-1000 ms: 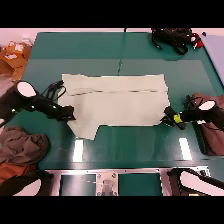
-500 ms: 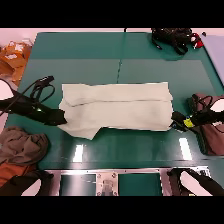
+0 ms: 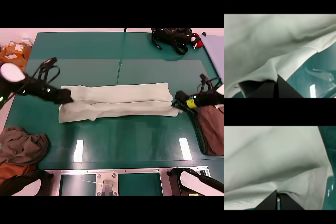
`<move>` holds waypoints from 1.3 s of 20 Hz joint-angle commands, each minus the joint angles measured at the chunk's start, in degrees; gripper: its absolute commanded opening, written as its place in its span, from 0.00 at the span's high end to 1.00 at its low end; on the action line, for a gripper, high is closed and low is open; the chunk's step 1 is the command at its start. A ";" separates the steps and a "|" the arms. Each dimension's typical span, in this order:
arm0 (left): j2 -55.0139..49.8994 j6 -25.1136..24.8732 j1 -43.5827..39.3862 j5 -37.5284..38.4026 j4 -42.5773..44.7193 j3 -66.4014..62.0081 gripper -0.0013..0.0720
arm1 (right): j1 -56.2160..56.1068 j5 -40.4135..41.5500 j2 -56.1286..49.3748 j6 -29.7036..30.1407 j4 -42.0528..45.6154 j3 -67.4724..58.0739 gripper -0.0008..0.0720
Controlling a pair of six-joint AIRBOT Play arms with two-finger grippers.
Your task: Fold the shirts.
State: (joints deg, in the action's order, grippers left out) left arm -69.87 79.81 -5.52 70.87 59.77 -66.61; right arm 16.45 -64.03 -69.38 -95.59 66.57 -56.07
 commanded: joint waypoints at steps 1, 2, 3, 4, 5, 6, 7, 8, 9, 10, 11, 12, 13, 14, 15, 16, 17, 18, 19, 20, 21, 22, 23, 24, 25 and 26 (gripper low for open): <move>-11.47 -0.83 0.04 -3.39 -0.35 -11.52 0.95 | -0.68 3.63 -10.54 1.62 -3.15 -9.51 0.96; -14.60 -0.83 0.04 -3.65 -0.11 -14.86 0.95 | -1.07 4.46 -14.16 1.66 -3.17 -12.37 0.96; -17.77 -0.81 0.04 -3.93 0.13 -18.08 0.95 | -1.49 5.51 -17.55 1.66 -3.17 -15.08 0.96; -20.68 -0.81 0.04 -4.52 0.15 -20.81 0.95 | -1.97 6.71 -21.11 1.66 -3.41 -17.97 0.96; -23.17 -0.90 0.02 -5.57 0.11 -22.95 0.95 | -2.23 7.78 -24.33 1.79 -4.24 -20.59 0.96; -25.44 -1.31 0.02 -6.97 0.00 -24.70 0.95 | -2.45 8.92 -27.67 1.79 -5.16 -23.39 0.87; -27.47 -1.31 0.04 -9.11 0.00 -25.94 0.71 | -2.78 10.16 -30.49 1.79 -6.16 -25.81 0.73; -28.50 -1.20 0.04 -12.02 0.00 -26.29 0.25 | -2.78 11.23 -33.00 1.79 -6.40 -28.57 0.58; -28.79 -1.20 0.22 -15.32 0.44 -26.29 0.08 | -2.56 11.32 -34.58 1.79 -6.34 -31.10 0.50; -28.74 -1.11 0.66 -17.53 0.76 -26.36 0.09 | -1.84 10.51 -35.39 2.03 -6.32 -33.40 0.46; -28.70 -0.11 1.53 -17.79 0.72 -26.86 0.08 | -0.76 9.22 -35.39 4.02 -6.36 -34.88 0.46; -28.70 0.26 2.56 -16.72 0.74 -27.47 0.09 | 0.55 6.38 -35.34 6.27 -6.32 -36.52 0.40; -28.70 0.39 3.69 -14.80 0.72 -28.11 0.09 | 2.01 3.39 -35.34 8.26 -6.34 -37.48 0.35; -28.70 1.27 4.66 -12.26 0.70 -28.55 0.09 | 3.61 0.15 -35.34 10.08 -6.32 -37.81 0.28; -28.70 1.40 5.38 -9.68 0.68 -28.76 0.09 | 4.96 -2.36 -35.43 11.32 -6.32 -37.70 0.28; -28.70 1.38 5.77 -7.04 0.72 -28.81 0.09 | 6.19 -4.72 -35.74 12.81 -6.32 -37.51 0.24; -28.72 1.36 6.03 -4.50 0.68 -28.81 0.09 | 7.21 -6.93 -36.24 14.53 -6.36 -37.40 0.24; -28.72 1.31 6.03 -2.36 0.68 -28.81 0.09 | 7.82 -8.57 -36.92 16.00 -6.36 -37.18 0.24; -28.72 1.29 5.97 -0.35 0.66 -28.81 0.10 | 8.07 -10.01 -37.73 16.85 -6.38 -37.05 0.24; -28.72 1.11 5.92 1.44 0.63 -28.81 0.44 | 8.04 -11.06 -38.80 17.94 -6.38 -36.94 0.24; -28.72 1.11 5.92 2.80 0.44 -28.79 0.86 | 7.91 -11.85 -39.93 18.60 -6.43 -36.87 0.24; -28.72 1.14 5.92 3.85 0.28 -28.81 0.95 | 7.56 -12.37 -41.33 18.75 -6.62 -36.87 0.24; -28.72 1.11 5.92 4.52 -0.13 -28.79 0.95 | 7.19 -12.59 -42.64 18.84 -6.86 -36.87 0.24; -28.72 1.11 5.92 4.85 -0.70 -28.79 0.95 | 6.75 -12.94 -44.02 19.67 -7.93 -36.87 0.24; -28.72 1.09 5.92 4.79 -1.60 -28.79 0.95 | 6.45 -14.10 -45.27 19.80 -9.20 -36.87 0.24; -28.72 1.11 5.92 4.55 -2.45 -28.79 0.95 | 5.97 -15.67 -46.40 20.17 -10.38 -36.87 0.31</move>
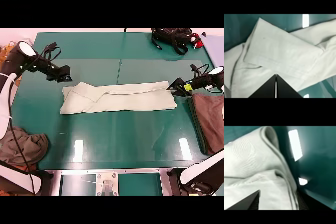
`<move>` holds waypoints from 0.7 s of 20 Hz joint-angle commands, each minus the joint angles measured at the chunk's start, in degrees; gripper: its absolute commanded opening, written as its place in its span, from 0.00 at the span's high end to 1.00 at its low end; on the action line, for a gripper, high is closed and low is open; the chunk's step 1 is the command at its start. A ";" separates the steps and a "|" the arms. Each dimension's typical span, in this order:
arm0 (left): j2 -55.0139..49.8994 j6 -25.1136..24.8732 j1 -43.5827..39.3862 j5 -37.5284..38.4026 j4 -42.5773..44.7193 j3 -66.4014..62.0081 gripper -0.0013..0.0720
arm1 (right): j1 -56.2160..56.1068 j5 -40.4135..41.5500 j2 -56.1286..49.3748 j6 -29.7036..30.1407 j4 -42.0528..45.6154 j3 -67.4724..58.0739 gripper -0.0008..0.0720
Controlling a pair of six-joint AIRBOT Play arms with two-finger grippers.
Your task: Fold the shirts.
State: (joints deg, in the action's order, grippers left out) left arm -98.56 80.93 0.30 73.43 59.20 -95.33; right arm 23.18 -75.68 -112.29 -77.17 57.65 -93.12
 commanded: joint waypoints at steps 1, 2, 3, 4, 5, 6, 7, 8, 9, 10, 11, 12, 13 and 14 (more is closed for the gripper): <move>-0.04 0.02 0.09 1.99 -2.86 -0.07 0.95 | -1.38 -5.25 -4.31 3.48 -2.40 0.17 0.62; -0.13 0.00 -0.35 1.55 -3.48 -0.07 0.95 | -1.75 -5.68 -4.52 4.00 -2.62 0.17 0.86; -0.28 -0.07 -1.31 1.07 -3.41 -0.07 0.95 | -1.95 -6.10 -4.44 3.98 -3.28 0.00 0.96; -0.50 -0.59 -2.75 0.22 -3.32 0.02 0.95 | -1.95 -6.91 -4.09 3.98 -4.52 -0.44 0.96; -0.61 -1.31 -4.61 -1.40 -3.26 0.35 0.95 | -1.90 -8.02 -3.37 4.09 -5.77 -0.90 0.96; -0.96 -1.79 -6.95 -3.41 -3.23 0.57 0.95 | -1.84 -9.22 -1.88 4.20 -6.14 -1.40 0.96; -1.57 -1.88 -9.29 -5.03 -3.58 0.59 0.95 | -1.84 -10.49 0.33 4.17 -6.21 -1.77 0.96; -2.54 -1.88 -12.07 -6.86 -3.89 0.57 0.95 | -1.88 -11.65 3.02 4.15 -6.23 -1.81 0.96; -3.58 -1.88 -14.82 -8.37 -4.02 0.57 0.95 | -1.92 -13.49 6.32 4.13 -6.27 -1.81 0.96; -5.07 -1.90 -17.92 -10.08 -4.26 0.57 0.95 | -2.08 -15.47 9.57 4.11 -6.27 -1.81 0.96; -6.45 -1.92 -20.87 -11.78 -4.83 0.57 0.95 | -2.38 -17.29 13.29 3.85 -6.27 -1.81 0.96; -8.00 -1.92 -24.00 -13.66 -5.81 0.46 0.95 | -2.67 -18.51 16.76 3.56 -6.58 -1.81 0.96; -9.46 -1.95 -27.02 -15.98 -7.52 0.46 0.95 | -3.04 -19.93 20.41 2.51 -7.54 -1.81 0.96; -10.60 -1.97 -29.64 -18.38 -9.16 0.44 0.95 | -3.41 -21.42 23.65 2.14 -9.16 -1.81 0.96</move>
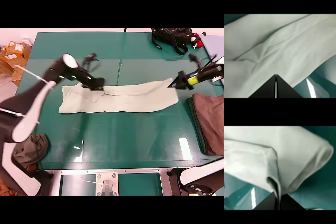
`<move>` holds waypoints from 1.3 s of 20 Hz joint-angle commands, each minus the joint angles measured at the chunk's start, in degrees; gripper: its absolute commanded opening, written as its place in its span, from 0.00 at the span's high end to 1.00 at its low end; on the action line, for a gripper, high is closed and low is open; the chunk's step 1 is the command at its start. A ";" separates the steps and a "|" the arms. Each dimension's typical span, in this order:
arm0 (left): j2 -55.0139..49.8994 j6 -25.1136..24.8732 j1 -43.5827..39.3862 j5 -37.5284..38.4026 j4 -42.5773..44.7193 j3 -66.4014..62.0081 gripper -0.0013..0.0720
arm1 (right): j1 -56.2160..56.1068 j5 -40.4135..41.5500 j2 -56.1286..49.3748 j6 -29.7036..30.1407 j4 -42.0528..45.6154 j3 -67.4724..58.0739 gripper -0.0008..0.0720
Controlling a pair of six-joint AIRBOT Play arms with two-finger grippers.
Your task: Fold the shirts.
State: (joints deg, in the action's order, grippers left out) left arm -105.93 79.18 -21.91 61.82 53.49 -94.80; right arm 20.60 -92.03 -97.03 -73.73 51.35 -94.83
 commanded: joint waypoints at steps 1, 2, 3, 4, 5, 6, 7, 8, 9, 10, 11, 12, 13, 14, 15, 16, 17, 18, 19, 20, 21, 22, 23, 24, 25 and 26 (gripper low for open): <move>-4.28 -0.24 -9.88 -9.46 -4.31 -0.20 0.95 | -1.27 -6.56 11.61 -1.53 -4.92 -0.11 0.96; -5.31 -0.24 -12.15 -12.46 -5.14 -0.37 0.95 | -1.70 -7.74 14.49 -2.62 -6.73 -0.11 0.96; -6.34 -0.22 -13.88 -14.64 -5.79 -0.94 0.95 | -2.12 -8.41 16.81 -2.75 -8.04 -0.11 0.96; -7.50 -0.24 -15.41 -16.63 -6.95 -1.88 0.95 | -2.58 -8.68 18.91 -2.75 -9.20 -0.11 0.96; -8.63 -0.24 -16.59 -18.40 -8.09 -3.06 0.95 | -3.06 -8.76 20.37 -2.78 -9.46 -0.11 0.96; -9.81 -0.22 -17.38 -19.32 -9.25 -4.48 0.95 | -3.37 -8.81 21.38 -2.78 -9.42 -0.09 0.96; -11.21 -0.22 -17.81 -19.30 -10.69 -6.23 0.95 | -3.37 -8.79 21.94 -2.78 -9.42 -0.09 0.96; -12.24 -0.22 -18.03 -18.58 -12.15 -7.78 0.95 | -3.34 -8.76 21.92 -2.75 -9.38 -0.04 0.96; -12.79 -0.20 -18.03 -17.70 -12.87 -9.01 0.95 | -3.28 -8.41 21.84 -2.73 -9.07 0.20 0.96; -12.70 -0.20 -17.97 -17.59 -12.81 -9.53 0.95 | -3.26 -7.58 21.84 -2.73 -8.85 0.76 0.96; -12.61 -0.20 -17.59 -16.70 -12.83 -10.34 0.95 | -3.26 -6.56 21.75 -2.71 -8.76 1.49 0.96; -12.59 -0.22 -16.92 -13.92 -12.74 -11.82 0.95 | -3.39 -5.64 21.59 -2.73 -8.79 2.27 0.96; -12.59 -0.24 -15.87 -10.05 -12.46 -13.38 0.95 | -3.54 -5.01 21.49 -2.73 -8.81 3.32 0.96; -12.59 -0.20 -14.47 -4.37 -11.13 -15.47 0.95 | -3.72 -4.81 21.46 -2.73 -8.83 4.26 0.96; -12.59 -0.13 -12.79 2.43 -8.44 -18.08 0.95 | -4.02 -4.61 21.49 -2.78 -9.42 5.18 0.96; -12.59 0.94 -10.91 9.01 -4.87 -20.87 0.95 | -4.68 -3.82 21.49 -2.86 -10.05 5.86 0.96; -12.48 3.39 -8.76 15.65 0.17 -24.04 0.95 | -5.86 -2.67 21.49 -3.76 -10.78 6.34 0.96; -11.58 4.83 -6.73 20.24 5.14 -25.64 0.95 | -7.72 -1.22 21.49 -4.33 -10.93 6.54 0.96; -9.66 5.09 -4.44 23.30 10.29 -25.62 0.95 | -9.88 0.31 21.49 -4.92 -10.91 6.58 0.96; -7.80 5.66 -2.32 25.62 14.69 -25.62 0.95 | -12.59 2.34 21.46 -5.81 -10.88 6.62 0.96; -5.75 5.90 0.09 27.50 18.47 -25.59 0.95 | -15.52 4.87 21.38 -6.19 -10.88 6.64 0.96; -3.91 5.88 2.34 28.83 20.85 -25.59 0.95 | -19.04 8.24 21.03 -7.41 -10.86 6.64 0.96; -2.12 5.88 4.76 29.44 22.01 -25.59 0.95 | -22.47 11.65 20.48 -8.59 -10.86 6.64 0.96; -0.52 5.88 6.99 29.66 21.97 -25.59 0.95 | -26.16 15.32 19.52 -9.42 -10.86 6.64 0.96; 0.83 5.84 9.20 29.73 21.94 -25.62 0.95 | -30.47 19.56 18.01 -10.38 -10.86 6.64 0.96; 1.95 5.75 11.10 29.75 21.94 -25.59 0.95 | -34.84 24.11 15.98 -11.06 -10.84 6.62 0.96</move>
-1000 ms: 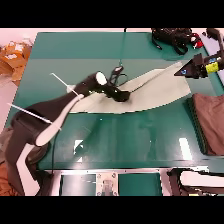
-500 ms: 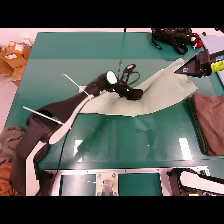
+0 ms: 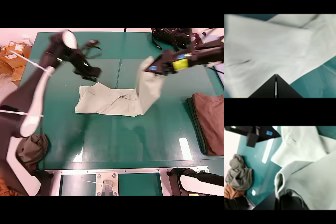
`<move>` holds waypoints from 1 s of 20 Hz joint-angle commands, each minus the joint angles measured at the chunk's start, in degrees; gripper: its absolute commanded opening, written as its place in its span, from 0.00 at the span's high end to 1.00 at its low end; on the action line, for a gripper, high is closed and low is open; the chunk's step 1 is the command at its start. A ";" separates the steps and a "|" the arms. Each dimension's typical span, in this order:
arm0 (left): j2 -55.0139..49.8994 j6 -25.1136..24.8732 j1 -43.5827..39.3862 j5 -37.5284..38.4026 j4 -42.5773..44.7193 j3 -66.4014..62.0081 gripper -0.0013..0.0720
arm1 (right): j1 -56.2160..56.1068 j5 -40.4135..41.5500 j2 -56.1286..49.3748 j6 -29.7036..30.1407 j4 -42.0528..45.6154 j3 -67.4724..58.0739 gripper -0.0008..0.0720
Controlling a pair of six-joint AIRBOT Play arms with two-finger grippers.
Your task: Fold the shirts.
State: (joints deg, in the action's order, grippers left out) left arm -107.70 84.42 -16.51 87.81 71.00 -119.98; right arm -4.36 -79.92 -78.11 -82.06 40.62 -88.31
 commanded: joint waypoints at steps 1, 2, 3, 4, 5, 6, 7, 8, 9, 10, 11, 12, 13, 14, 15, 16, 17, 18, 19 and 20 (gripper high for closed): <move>4.55 -0.42 7.48 3.89 4.44 -0.42 0.95 | -13.97 16.81 -5.27 -3.30 -0.13 0.11 0.96; 5.27 -1.86 8.98 4.17 4.46 -0.37 0.95 | -18.43 22.93 -8.22 -3.32 -0.15 0.11 0.96; 5.90 -3.08 10.36 4.61 4.46 -0.33 0.95 | -22.49 29.40 -11.28 -3.30 -0.20 0.11 0.96; 6.25 -3.91 11.52 4.87 4.42 -0.04 0.95 | -26.75 36.79 -14.86 -3.26 -0.52 0.11 0.96; 6.56 -4.00 12.61 5.22 4.42 0.28 0.95 | -30.62 43.78 -18.40 -3.26 -1.14 0.09 0.92; 6.56 -4.24 13.51 6.16 4.44 0.28 0.95 | -34.27 50.60 -22.16 -3.23 -1.73 -0.04 0.77; 6.56 -5.27 14.38 7.08 4.42 0.28 0.95 | -37.18 55.15 -25.51 -3.21 -1.64 -0.48 0.54; 6.56 -5.53 15.06 7.91 4.46 0.28 0.95 | -38.60 56.11 -27.74 -3.21 -1.64 -0.96 0.38; 6.56 -5.62 15.72 8.24 4.46 0.28 0.95 | -38.66 54.95 -28.57 -3.21 -1.42 -1.01 0.36; 6.56 -5.68 16.26 8.26 4.44 0.28 0.95 | -37.22 51.95 -28.30 -3.26 0.33 -1.03 0.36; 6.56 -5.92 16.63 8.17 4.44 0.28 0.95 | -34.75 47.71 -27.34 -3.26 1.20 -1.01 0.36; 6.56 -6.08 16.63 8.09 4.52 0.28 0.95 | -31.19 42.45 -25.90 -3.26 2.38 -1.01 0.36; 6.56 -6.05 16.61 8.09 4.48 0.28 0.95 | -27.10 37.40 -24.48 -3.28 3.67 -1.01 0.36; 6.56 -6.05 16.61 7.78 4.48 0.28 0.95 | -22.95 32.94 -23.17 -3.32 4.42 -1.01 0.36; 6.56 -6.03 16.61 7.19 4.46 0.28 0.95 | -18.51 28.68 -21.99 -3.45 5.11 -0.92 0.36; 6.56 -6.03 16.61 6.82 4.44 0.31 0.95 | -13.66 24.61 -20.65 -3.50 5.62 -0.35 0.36; 6.56 -6.03 16.61 6.73 4.46 0.31 0.95 | -9.25 21.68 -19.54 -3.63 6.36 0.52 0.36; 6.56 -6.03 16.61 6.69 4.46 0.31 0.95 | -4.57 19.10 -18.51 -4.15 7.63 1.84 0.34; 6.56 -6.03 16.61 6.69 4.46 0.28 0.95 | -0.59 17.18 -17.97 -4.33 8.44 3.50 0.27; 6.56 -6.01 16.61 6.60 4.46 0.31 0.95 | 3.13 15.41 -17.84 -4.31 8.48 5.77 0.21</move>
State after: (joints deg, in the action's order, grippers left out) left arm -101.16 78.50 -0.03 94.76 75.44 -119.68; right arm -11.90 -55.18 -97.65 -85.89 46.78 -86.06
